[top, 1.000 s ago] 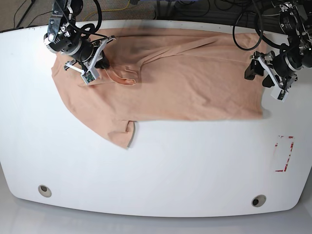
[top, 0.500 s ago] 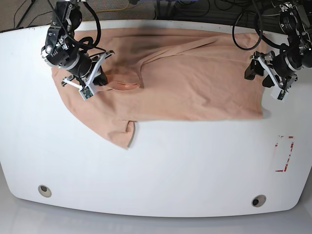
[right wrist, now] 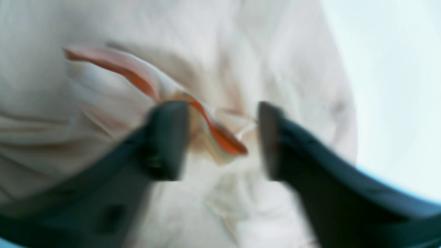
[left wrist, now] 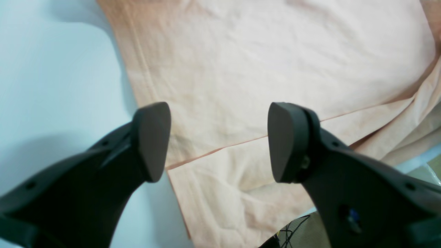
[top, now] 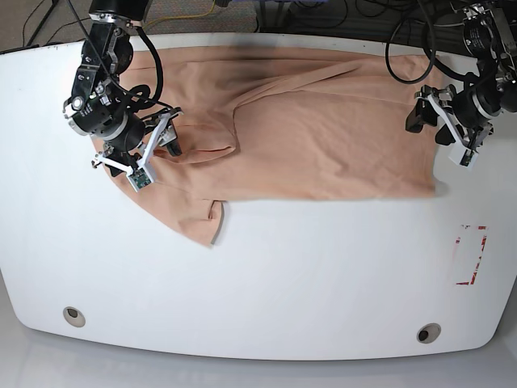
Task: Layout the t-shirt on the table in an organized manner, then fold the t-shirt properly
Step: 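Move the right gripper to the shirt hem corner and the left gripper outward, then grasp the shirt hem corners with both grippers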
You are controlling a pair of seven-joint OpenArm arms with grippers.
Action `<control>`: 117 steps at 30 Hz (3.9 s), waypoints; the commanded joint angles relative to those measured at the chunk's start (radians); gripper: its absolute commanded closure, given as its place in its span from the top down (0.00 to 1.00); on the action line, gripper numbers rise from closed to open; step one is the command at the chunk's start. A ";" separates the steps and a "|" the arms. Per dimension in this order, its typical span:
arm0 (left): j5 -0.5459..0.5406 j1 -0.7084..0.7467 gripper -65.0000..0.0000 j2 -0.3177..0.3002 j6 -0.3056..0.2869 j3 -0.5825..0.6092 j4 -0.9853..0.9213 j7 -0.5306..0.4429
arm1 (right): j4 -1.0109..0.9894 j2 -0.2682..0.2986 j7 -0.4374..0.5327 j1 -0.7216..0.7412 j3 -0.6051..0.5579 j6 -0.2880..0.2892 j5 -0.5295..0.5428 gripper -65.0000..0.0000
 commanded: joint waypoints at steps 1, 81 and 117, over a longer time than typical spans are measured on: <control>-0.014 -0.006 0.62 -0.016 0.000 -0.004 0.015 -0.018 | 0.022 0.006 0.013 0.009 0.007 0.001 0.014 0.75; 0.227 -0.474 0.63 0.039 0.076 -0.196 -0.281 -0.021 | -0.765 0.084 0.348 0.334 0.150 0.001 0.008 0.03; 0.301 -0.571 0.44 0.038 0.073 0.019 -0.792 -0.234 | -0.742 0.088 0.346 0.320 0.150 0.001 0.014 0.04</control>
